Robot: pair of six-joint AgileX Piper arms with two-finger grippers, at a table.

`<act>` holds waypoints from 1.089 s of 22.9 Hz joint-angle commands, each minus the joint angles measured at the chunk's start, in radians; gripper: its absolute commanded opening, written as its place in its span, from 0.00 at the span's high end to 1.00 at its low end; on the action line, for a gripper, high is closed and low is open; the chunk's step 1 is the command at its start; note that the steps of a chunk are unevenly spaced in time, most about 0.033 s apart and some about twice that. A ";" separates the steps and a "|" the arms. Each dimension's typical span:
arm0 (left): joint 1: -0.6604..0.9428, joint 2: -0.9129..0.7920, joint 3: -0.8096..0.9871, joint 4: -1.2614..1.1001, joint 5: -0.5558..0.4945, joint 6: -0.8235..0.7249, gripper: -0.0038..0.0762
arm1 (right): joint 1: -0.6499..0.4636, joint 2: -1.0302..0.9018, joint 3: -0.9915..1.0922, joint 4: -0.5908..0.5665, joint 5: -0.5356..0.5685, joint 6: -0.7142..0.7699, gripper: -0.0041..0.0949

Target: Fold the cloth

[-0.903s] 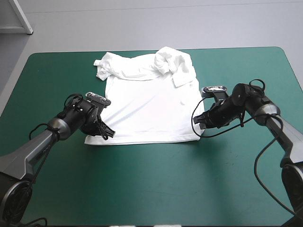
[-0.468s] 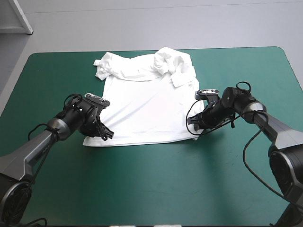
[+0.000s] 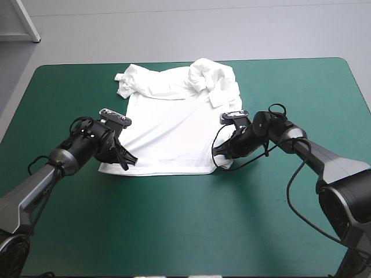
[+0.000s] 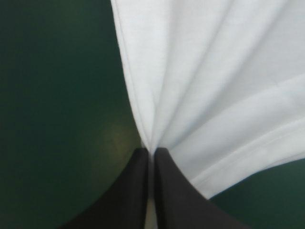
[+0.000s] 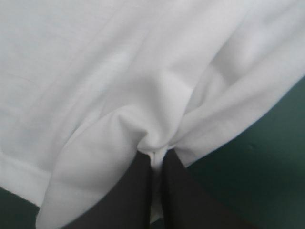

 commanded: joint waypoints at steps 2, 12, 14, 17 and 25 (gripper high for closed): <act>-0.001 -0.043 -0.027 0.023 -0.035 -0.010 0.93 | 0.016 -0.015 -0.001 -0.009 0.003 -0.006 0.97; -0.001 -0.043 -0.302 0.129 0.007 -0.008 0.93 | 0.016 -0.175 -0.331 -0.235 0.032 0.161 0.97; -0.001 -0.043 -0.461 0.171 0.027 -0.006 0.93 | 0.016 -0.189 -0.490 -0.264 0.062 0.161 0.97; -0.001 -0.043 -0.671 0.211 0.028 0.010 0.93 | 0.016 -0.191 -0.710 -0.288 0.080 0.161 0.97; -0.001 -0.043 -1.150 0.211 0.052 0.198 0.93 | 0.016 -0.191 -1.201 -0.361 0.191 0.136 0.97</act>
